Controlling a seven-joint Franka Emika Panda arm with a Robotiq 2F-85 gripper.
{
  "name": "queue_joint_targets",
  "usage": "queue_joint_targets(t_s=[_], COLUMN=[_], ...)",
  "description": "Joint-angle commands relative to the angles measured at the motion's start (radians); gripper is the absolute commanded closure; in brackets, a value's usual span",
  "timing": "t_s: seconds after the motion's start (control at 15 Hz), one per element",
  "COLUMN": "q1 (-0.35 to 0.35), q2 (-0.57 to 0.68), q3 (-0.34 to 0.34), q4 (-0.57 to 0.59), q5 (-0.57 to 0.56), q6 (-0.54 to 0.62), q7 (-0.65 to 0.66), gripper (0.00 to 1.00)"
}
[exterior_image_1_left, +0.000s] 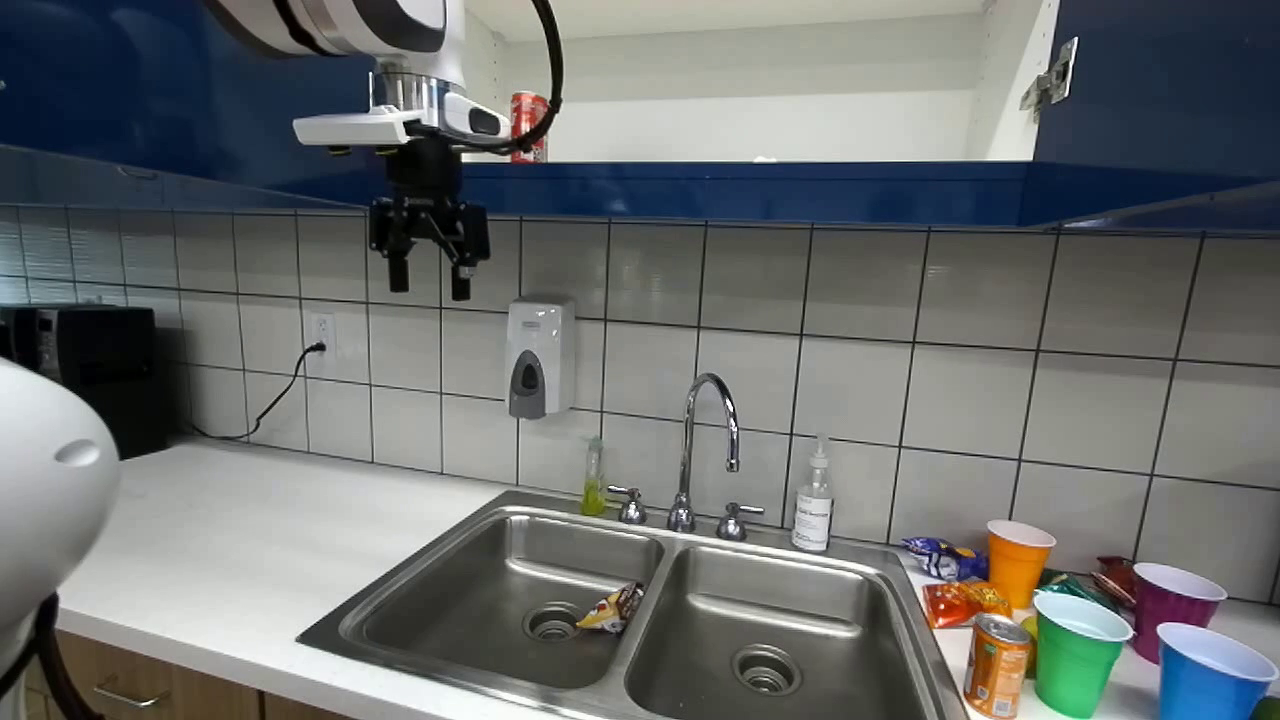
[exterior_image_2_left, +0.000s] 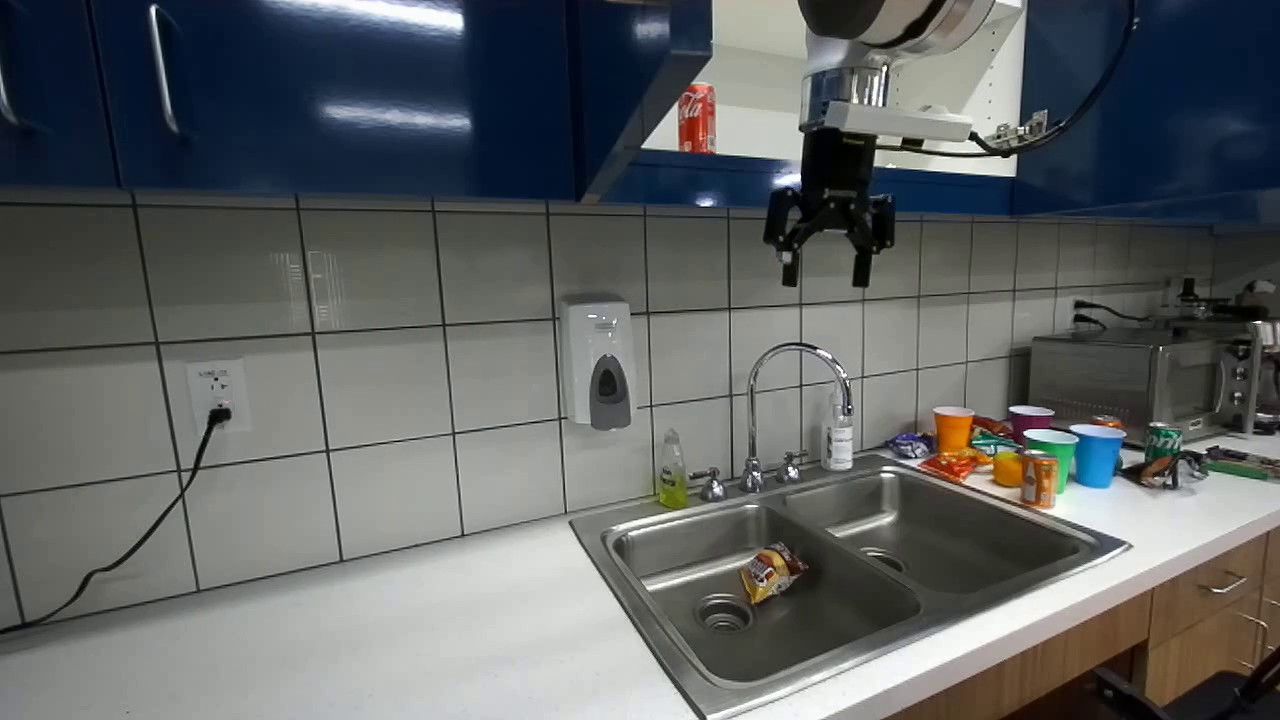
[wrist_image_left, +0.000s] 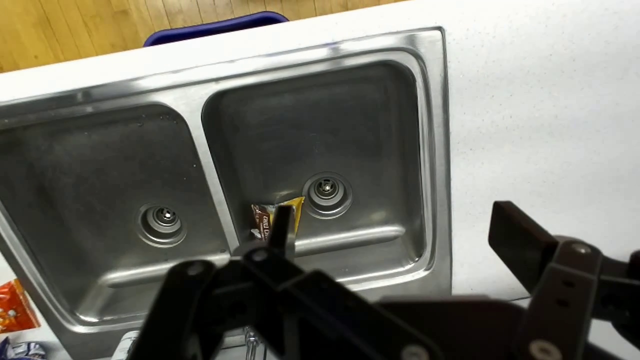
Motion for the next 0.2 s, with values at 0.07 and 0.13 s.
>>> queue_joint_targets(t_s=[0.07,0.13], q1=[-0.009,-0.009], q2=[0.0,-0.001], q3=[0.007,0.007], q4=[0.002,0.002], q5=[0.004,0.004], q6=[-0.002,-0.002], q7=[-0.003,-0.003], gripper=[0.0,0.0])
